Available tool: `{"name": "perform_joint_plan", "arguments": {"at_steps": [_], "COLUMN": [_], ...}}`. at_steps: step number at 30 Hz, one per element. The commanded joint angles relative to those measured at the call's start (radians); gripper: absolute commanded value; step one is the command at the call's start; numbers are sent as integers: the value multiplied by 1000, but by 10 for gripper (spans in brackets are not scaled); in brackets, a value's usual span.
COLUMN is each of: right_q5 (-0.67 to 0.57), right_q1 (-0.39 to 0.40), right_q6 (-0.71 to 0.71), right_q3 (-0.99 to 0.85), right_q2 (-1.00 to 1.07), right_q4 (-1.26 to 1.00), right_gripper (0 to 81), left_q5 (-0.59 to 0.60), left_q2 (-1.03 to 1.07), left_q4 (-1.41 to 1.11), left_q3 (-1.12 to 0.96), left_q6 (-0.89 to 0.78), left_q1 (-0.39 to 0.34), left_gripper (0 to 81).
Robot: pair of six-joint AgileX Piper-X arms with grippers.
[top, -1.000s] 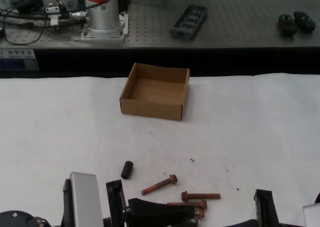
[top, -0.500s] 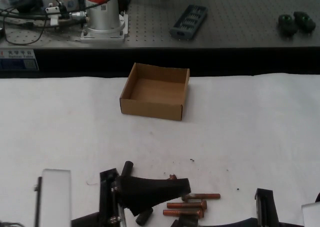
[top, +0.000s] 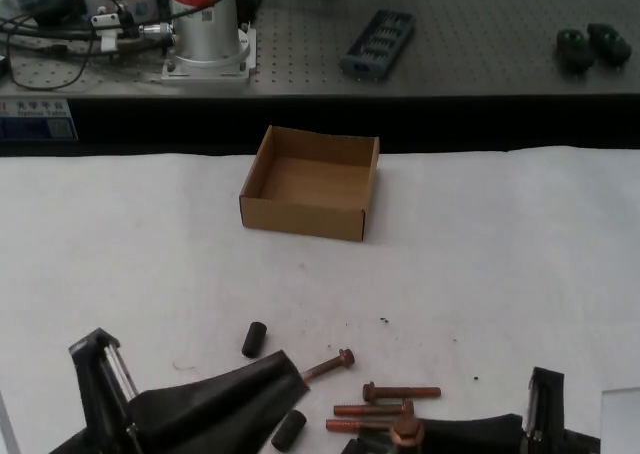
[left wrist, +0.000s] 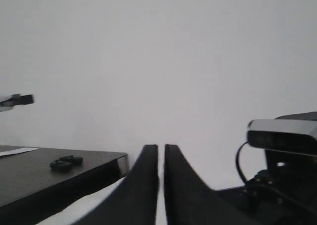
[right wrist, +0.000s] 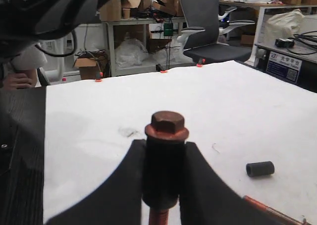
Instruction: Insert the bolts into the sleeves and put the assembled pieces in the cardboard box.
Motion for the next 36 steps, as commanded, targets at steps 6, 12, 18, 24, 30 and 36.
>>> {"name": "perform_joint_plan", "arguments": {"at_steps": [6,12,18,24,30,36], "right_q5": [267,361,496,496,396,305], "right_q1": [-6,-6,-29,-139,-261,-339], "right_q6": [129,32,13,15,15,15], "right_q3": [-98,-403,-667,-882,-1092,-1258], "right_q2": [-156,-268,-274,-206,-61,155], "right_q4": [187,815,1026,1251,1453,1562], "right_gripper": [55,55,55,55,55,55], "left_q5": [-423,-572,-574,-563,-451,-441], "left_q2": [-7,-7,-5,-86,-191,-193], "left_q4": [104,132,295,681,1081,1125], "left_q3": [-4,-4,-25,-117,-231,-237], "left_q6": [94,79,52,-53,-170,-176], "left_q1": [-6,-6,-6,-6,-6,-2], "left_gripper": [3,3,3,3,3,3]}}
